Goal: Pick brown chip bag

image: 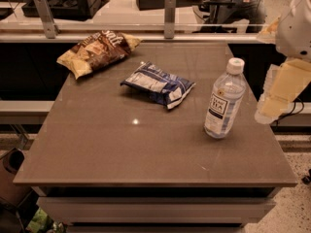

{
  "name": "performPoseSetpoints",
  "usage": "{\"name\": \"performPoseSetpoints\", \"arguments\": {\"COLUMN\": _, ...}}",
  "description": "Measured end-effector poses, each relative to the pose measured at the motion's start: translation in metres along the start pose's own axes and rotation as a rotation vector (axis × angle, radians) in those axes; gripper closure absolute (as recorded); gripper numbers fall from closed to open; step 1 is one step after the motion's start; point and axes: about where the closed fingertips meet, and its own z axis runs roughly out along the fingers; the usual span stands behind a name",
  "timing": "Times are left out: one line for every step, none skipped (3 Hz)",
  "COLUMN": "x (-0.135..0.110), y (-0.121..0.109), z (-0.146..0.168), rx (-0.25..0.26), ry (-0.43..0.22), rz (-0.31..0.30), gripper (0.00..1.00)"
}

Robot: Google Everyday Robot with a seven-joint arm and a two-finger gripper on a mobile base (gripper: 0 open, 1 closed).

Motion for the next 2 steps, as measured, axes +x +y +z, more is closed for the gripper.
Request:
{"name": "performPoseSetpoints", "arguments": {"x": -0.027, "y": -0.003, "z": 0.001, "rx": 0.006, "ry": -0.089, "rz": 0.044, "gripper": 0.0}}
{"name": "performPoseSetpoints", "arguments": {"x": -0.064, "y": -0.005, "z": 0.004, "rx": 0.026, "ry": -0.186, "rz": 0.102, "gripper": 0.0}}
